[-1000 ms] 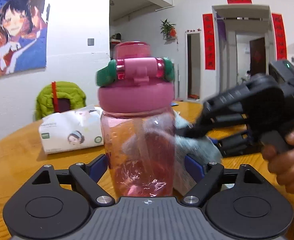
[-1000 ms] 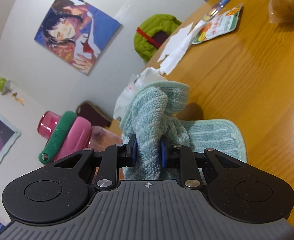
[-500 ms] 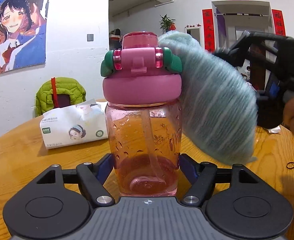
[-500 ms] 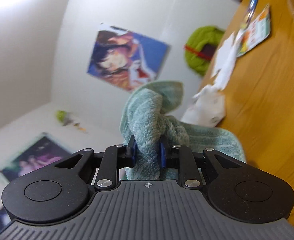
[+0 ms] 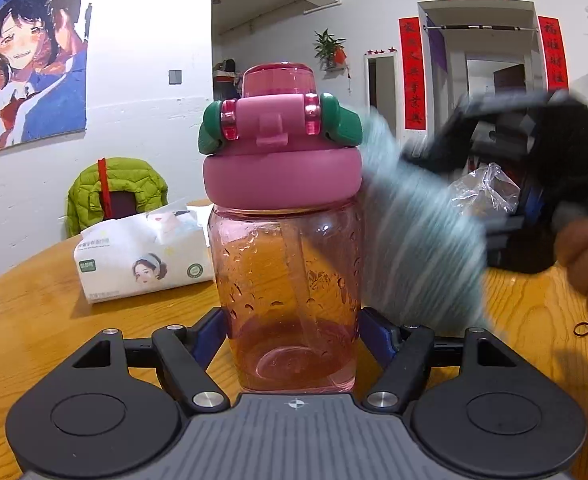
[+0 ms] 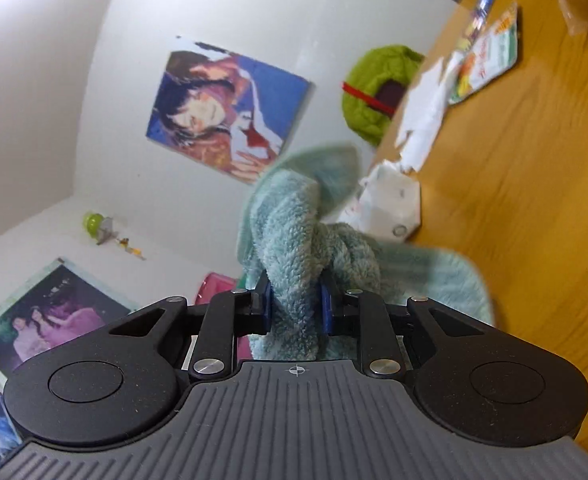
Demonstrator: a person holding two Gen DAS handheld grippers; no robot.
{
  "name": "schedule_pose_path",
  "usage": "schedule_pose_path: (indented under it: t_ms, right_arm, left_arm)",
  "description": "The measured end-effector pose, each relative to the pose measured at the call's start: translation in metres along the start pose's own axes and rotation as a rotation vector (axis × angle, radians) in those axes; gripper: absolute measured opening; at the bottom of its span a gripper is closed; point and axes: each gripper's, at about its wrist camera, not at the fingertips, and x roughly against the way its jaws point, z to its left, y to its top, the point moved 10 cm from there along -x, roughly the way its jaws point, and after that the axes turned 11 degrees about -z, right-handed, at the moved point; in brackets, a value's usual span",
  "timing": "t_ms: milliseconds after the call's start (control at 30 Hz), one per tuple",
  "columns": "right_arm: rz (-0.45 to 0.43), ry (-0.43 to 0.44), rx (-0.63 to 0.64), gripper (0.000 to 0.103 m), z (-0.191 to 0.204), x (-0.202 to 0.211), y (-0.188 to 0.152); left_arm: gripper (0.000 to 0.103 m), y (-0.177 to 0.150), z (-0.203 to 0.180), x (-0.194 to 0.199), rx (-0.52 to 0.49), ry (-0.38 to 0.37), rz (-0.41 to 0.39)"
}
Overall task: Clean container
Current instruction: 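Swipe the towel in the right tool up and down the bottle's side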
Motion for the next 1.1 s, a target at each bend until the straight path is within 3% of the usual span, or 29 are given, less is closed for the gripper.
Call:
schedule_pose_path:
  t_ms: [133,167,267,333,433,533,633,800,1000,1067,1100]
  right_arm:
    - [0.134,-0.333,0.074,0.024,-0.051,-0.015,-0.023]
    - [0.135,-0.341,0.076,0.024,-0.054,-0.016,-0.024]
    - [0.079,-0.3,0.108,0.024,-0.044,-0.014,-0.015]
    - [0.018,-0.258,0.107,0.024,-0.037,-0.012,-0.005]
    - [-0.029,-0.218,0.072,0.024,-0.036,-0.018,0.006]
    - [0.014,-0.202,0.039,0.024,-0.039,-0.028,0.001]
    - [0.061,-0.221,0.081,0.024,-0.033,-0.03,-0.01]
    - [0.046,-0.274,0.137,0.024,-0.026,-0.017,-0.014]
    - [-0.003,-0.25,0.131,0.024,-0.025,-0.005,-0.001]
    - [-0.02,-0.243,0.128,0.024,-0.025,-0.001,0.003]
    - [-0.028,-0.239,0.127,0.024,-0.025,0.001,0.005]
  left_arm:
    - [0.07,-0.002,0.002,0.002,0.007,-0.001,0.002]
    - [0.07,-0.003,0.002,0.003,0.011,0.005,0.005]
    - [0.081,-0.003,0.0,0.01,0.029,0.054,0.014]
    - [0.081,0.001,-0.005,0.015,0.016,0.094,0.006]
    - [0.082,0.0,-0.016,0.02,-0.023,0.088,-0.003]
    - [0.078,-0.003,-0.014,0.016,-0.06,0.094,-0.011]
    - [0.079,-0.002,-0.003,0.01,-0.021,0.076,-0.022]
    - [0.079,-0.002,0.007,-0.001,0.039,0.035,0.004]
    - [0.084,-0.004,0.0,0.01,-0.029,0.06,0.015]
    - [0.069,-0.005,0.0,0.011,-0.034,0.053,0.016]
    - [0.068,-0.005,-0.001,0.011,-0.029,0.041,0.015]
